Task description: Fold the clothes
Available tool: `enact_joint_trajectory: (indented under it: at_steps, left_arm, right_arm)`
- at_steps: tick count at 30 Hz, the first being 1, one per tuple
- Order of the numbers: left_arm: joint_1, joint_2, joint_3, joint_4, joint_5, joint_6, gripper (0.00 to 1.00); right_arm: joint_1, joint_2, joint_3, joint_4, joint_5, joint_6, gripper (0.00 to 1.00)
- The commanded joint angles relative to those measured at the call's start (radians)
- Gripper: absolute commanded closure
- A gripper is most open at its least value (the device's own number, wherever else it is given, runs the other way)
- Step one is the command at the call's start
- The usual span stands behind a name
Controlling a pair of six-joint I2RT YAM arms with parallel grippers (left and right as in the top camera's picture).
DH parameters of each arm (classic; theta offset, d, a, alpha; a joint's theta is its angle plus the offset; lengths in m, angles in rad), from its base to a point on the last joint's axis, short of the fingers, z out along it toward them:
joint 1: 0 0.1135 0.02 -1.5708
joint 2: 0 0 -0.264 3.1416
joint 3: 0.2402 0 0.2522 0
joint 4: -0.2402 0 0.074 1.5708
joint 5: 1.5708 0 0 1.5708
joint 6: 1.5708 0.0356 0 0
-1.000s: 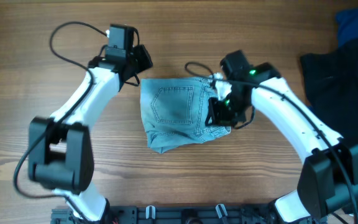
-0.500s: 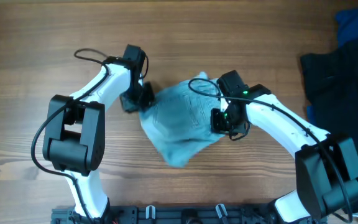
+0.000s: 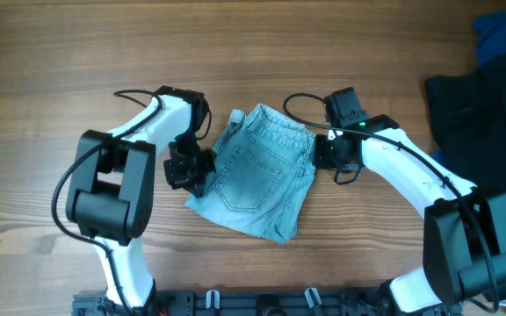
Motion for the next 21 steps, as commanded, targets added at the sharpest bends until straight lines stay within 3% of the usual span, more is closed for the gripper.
enact_joint_trajectory:
  at_steps: [1,5,8,10,14,21]
  left_arm:
    - [0.034,-0.148,0.014,0.043,-0.006,0.024,0.96]
    - [0.08,-0.274,0.04,0.089,-0.005,0.032,0.92]
    - [0.084,-0.381,0.042,0.179,0.018,0.125,0.33]
    - [0.077,-0.399,0.042,0.224,0.028,0.178,0.23]
    - [0.074,-0.364,0.04,0.234,0.152,0.297,0.13]
    - [0.074,-0.208,0.04,0.28,0.24,0.37,0.11]
  right_arm:
    - [0.0,0.004,-0.001,-0.025,0.037,-0.021,0.67]
    - [0.0,0.004,-0.001,-0.048,0.044,-0.018,0.64]
    - [0.0,0.003,-0.001,-0.066,0.045,0.002,0.61]
    - [0.0,0.003,-0.001,-0.074,0.043,0.023,0.61]
    - [0.0,0.003,-0.001,-0.086,0.043,0.034,0.59]
    - [0.0,0.003,-0.001,-0.103,0.043,0.034,0.59]
